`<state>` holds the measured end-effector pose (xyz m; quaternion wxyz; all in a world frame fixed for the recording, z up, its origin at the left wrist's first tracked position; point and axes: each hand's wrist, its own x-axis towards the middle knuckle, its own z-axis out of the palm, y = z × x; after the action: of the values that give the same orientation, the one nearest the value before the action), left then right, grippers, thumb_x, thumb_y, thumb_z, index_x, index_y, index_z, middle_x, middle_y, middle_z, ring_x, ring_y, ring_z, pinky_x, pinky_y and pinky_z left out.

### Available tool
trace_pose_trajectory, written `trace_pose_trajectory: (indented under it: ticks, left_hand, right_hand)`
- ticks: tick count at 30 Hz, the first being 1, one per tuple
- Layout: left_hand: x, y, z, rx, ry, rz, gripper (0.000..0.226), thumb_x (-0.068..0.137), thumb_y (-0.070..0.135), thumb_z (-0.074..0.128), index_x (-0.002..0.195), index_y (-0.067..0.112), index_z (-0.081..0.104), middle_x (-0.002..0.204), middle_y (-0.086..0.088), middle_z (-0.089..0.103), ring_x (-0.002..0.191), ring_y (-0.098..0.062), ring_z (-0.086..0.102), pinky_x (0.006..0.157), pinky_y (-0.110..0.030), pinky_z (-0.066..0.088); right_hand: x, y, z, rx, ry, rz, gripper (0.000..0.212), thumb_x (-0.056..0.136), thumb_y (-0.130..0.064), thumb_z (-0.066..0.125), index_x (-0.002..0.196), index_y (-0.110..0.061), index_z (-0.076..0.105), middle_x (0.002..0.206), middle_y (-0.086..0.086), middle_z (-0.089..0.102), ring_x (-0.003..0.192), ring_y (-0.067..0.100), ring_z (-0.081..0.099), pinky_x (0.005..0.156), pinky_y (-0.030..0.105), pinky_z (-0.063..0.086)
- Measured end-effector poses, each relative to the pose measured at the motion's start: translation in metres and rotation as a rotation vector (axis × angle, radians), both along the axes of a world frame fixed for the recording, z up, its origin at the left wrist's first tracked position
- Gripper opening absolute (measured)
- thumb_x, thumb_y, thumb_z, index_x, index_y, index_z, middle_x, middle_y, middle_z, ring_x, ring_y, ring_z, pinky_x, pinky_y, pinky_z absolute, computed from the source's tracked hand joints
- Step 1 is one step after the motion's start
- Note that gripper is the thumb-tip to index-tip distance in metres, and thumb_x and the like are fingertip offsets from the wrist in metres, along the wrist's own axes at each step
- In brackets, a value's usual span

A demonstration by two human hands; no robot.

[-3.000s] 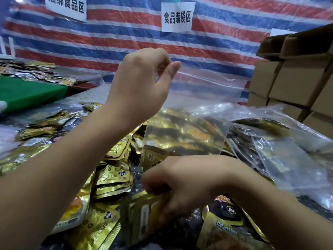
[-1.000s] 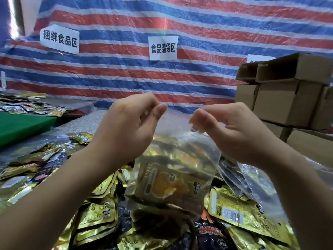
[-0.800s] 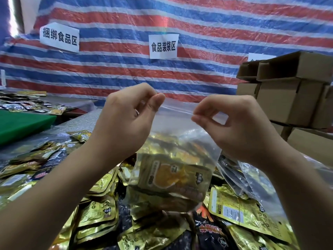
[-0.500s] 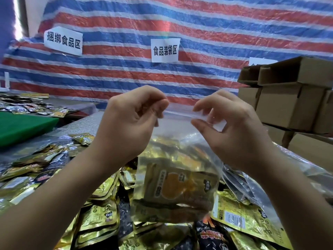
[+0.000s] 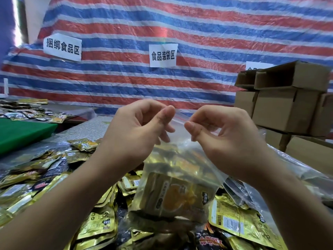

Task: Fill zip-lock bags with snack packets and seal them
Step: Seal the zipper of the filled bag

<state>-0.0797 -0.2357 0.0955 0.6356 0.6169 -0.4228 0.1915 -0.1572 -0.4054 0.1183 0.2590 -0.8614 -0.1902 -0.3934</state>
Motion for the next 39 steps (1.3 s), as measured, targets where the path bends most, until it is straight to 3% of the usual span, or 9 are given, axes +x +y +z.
trace_pose_trajectory:
  ticks: [7,12,17,22,27,34,39]
  left_hand:
    - [-0.011,0.003,0.009,-0.114,-0.098,0.002,0.024,0.089,0.041,0.063,0.077,0.022,0.073,0.071,0.002,0.072,0.058,-0.008,0.063,0.055,-0.017,0.048]
    - [-0.019,-0.003,0.006,-0.062,-0.175,0.053,0.019,0.093,0.031,0.061,0.080,0.021,0.071,0.070,0.006,0.070,0.057,-0.006,0.062,0.054,-0.012,0.045]
    - [-0.018,-0.004,0.003,-0.025,-0.199,0.108,0.021,0.094,0.032,0.059,0.079,0.022,0.070,0.068,0.010,0.069,0.057,-0.008,0.064,0.054,-0.012,0.045]
    - [-0.016,-0.004,0.005,0.037,-0.130,0.075,0.025,0.092,0.041,0.056,0.080,0.023,0.070,0.070,0.009,0.070,0.060,-0.010,0.066,0.055,-0.016,0.047]
    - [-0.014,-0.002,0.005,0.071,-0.067,0.047,0.018,0.091,0.031,0.061,0.079,0.021,0.069,0.069,0.007,0.070,0.060,-0.007,0.066,0.057,-0.015,0.048]
    - [-0.017,-0.002,0.003,0.095,-0.147,0.125,0.018,0.095,0.018,0.063,0.079,0.024,0.069,0.070,0.009,0.069,0.061,-0.007,0.065,0.055,-0.013,0.047]
    - [-0.019,-0.005,0.000,0.089,-0.173,0.168,0.015,0.091,0.026,0.058,0.079,0.022,0.067,0.070,0.008,0.067,0.062,-0.013,0.065,0.056,-0.031,0.052]
  right_hand:
    - [-0.013,0.008,0.005,-0.129,-0.270,-0.085,0.021,0.094,-0.023,0.059,0.075,-0.017,0.067,0.060,-0.004,0.061,0.055,0.014,0.057,0.054,0.037,0.043]
    - [-0.019,0.015,0.006,-0.075,-0.128,-0.052,0.019,0.095,-0.031,0.057,0.080,-0.023,0.066,0.066,-0.008,0.064,0.065,0.012,0.062,0.060,0.036,0.048]
    - [-0.019,0.017,0.007,0.008,0.049,0.008,0.015,0.092,-0.022,0.066,0.077,-0.025,0.067,0.069,-0.006,0.068,0.070,0.013,0.064,0.062,0.032,0.049]
    - [-0.018,0.017,0.007,0.035,0.064,0.009,0.017,0.091,-0.019,0.067,0.075,-0.025,0.067,0.071,-0.007,0.068,0.070,0.011,0.065,0.064,0.030,0.050]
    - [-0.013,0.015,0.005,0.058,0.081,-0.035,0.017,0.091,-0.022,0.067,0.074,-0.025,0.067,0.071,-0.008,0.069,0.070,0.010,0.064,0.063,0.030,0.049]
    - [-0.012,0.015,0.003,0.065,0.075,-0.035,0.018,0.091,-0.022,0.067,0.074,-0.026,0.068,0.070,-0.009,0.069,0.068,0.009,0.065,0.062,0.031,0.051]
    - [-0.010,0.017,0.000,0.033,0.053,-0.053,0.018,0.092,-0.023,0.067,0.074,-0.028,0.066,0.070,-0.010,0.068,0.067,0.010,0.064,0.060,0.030,0.050]
